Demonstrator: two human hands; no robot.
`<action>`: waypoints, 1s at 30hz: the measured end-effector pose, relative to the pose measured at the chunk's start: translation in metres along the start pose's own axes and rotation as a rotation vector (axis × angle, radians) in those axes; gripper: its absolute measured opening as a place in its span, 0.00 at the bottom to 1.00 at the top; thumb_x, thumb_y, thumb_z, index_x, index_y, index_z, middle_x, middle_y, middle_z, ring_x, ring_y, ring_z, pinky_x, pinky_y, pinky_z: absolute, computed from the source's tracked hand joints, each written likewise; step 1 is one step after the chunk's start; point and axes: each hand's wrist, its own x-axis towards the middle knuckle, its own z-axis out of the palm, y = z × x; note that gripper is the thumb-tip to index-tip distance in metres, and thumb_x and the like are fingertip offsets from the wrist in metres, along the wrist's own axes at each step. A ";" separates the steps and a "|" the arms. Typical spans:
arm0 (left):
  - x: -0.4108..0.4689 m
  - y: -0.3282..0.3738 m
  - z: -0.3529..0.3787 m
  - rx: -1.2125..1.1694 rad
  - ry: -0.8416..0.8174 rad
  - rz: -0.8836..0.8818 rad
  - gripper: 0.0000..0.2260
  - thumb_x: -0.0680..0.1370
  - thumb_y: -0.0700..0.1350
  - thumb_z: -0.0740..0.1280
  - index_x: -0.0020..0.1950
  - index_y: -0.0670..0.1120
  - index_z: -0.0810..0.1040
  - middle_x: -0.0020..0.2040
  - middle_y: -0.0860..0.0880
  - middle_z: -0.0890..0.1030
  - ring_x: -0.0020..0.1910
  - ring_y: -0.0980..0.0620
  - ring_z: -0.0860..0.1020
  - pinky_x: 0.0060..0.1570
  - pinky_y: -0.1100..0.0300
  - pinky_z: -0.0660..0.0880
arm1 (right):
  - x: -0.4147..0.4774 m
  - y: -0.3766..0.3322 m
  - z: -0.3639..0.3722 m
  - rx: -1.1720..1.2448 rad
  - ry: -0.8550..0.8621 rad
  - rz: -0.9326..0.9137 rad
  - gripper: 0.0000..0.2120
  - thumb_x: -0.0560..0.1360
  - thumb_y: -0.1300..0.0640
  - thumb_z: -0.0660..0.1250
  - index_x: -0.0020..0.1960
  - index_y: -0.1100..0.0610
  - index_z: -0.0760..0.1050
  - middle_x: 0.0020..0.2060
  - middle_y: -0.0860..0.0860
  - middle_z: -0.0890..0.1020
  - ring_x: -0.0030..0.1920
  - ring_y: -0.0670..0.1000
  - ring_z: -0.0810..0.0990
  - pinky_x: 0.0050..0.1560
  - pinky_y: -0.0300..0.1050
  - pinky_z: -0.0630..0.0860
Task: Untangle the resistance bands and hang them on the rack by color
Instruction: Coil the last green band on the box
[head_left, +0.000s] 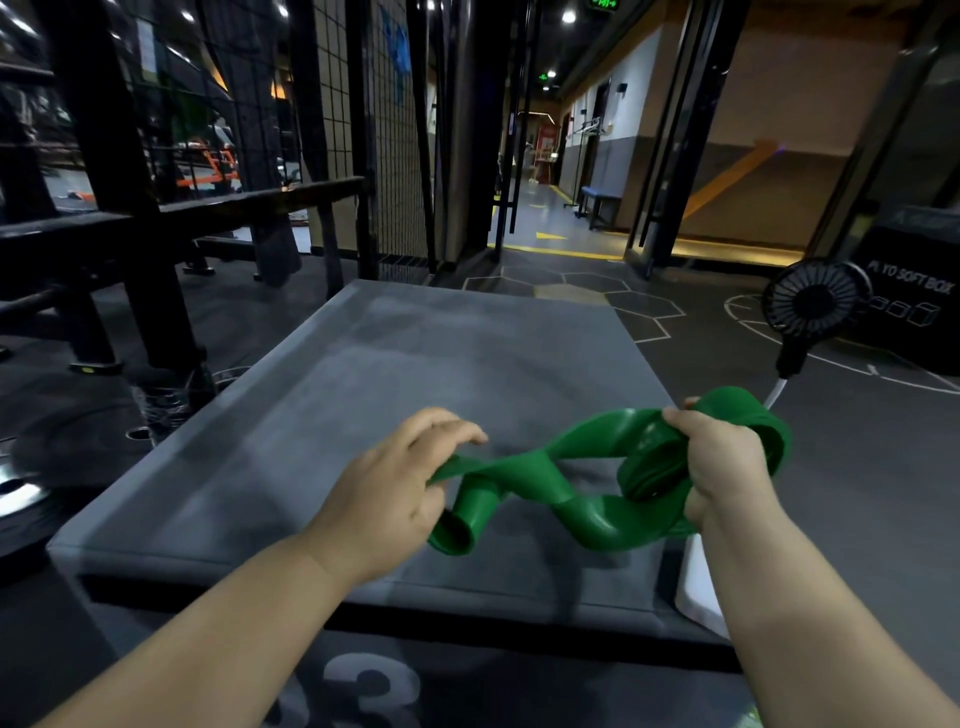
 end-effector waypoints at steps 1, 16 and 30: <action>0.000 0.001 0.003 0.013 -0.060 0.013 0.25 0.69 0.42 0.59 0.63 0.62 0.67 0.60 0.61 0.75 0.54 0.55 0.75 0.50 0.60 0.71 | 0.000 0.001 0.001 -0.002 0.001 -0.010 0.09 0.75 0.63 0.69 0.55 0.63 0.77 0.38 0.55 0.79 0.37 0.56 0.79 0.50 0.54 0.78; 0.014 -0.029 0.001 -0.189 -0.007 0.040 0.28 0.75 0.72 0.50 0.46 0.54 0.82 0.42 0.61 0.78 0.48 0.64 0.71 0.55 0.70 0.61 | -0.001 0.028 0.017 -0.126 0.004 0.006 0.05 0.75 0.60 0.69 0.43 0.60 0.75 0.42 0.57 0.80 0.48 0.61 0.81 0.55 0.58 0.77; -0.004 -0.019 0.038 0.089 -0.492 0.084 0.24 0.75 0.64 0.53 0.44 0.49 0.80 0.48 0.57 0.77 0.53 0.56 0.70 0.58 0.58 0.69 | -0.001 0.053 0.026 -0.163 0.049 0.057 0.03 0.75 0.61 0.67 0.45 0.62 0.76 0.36 0.55 0.72 0.39 0.54 0.72 0.39 0.46 0.67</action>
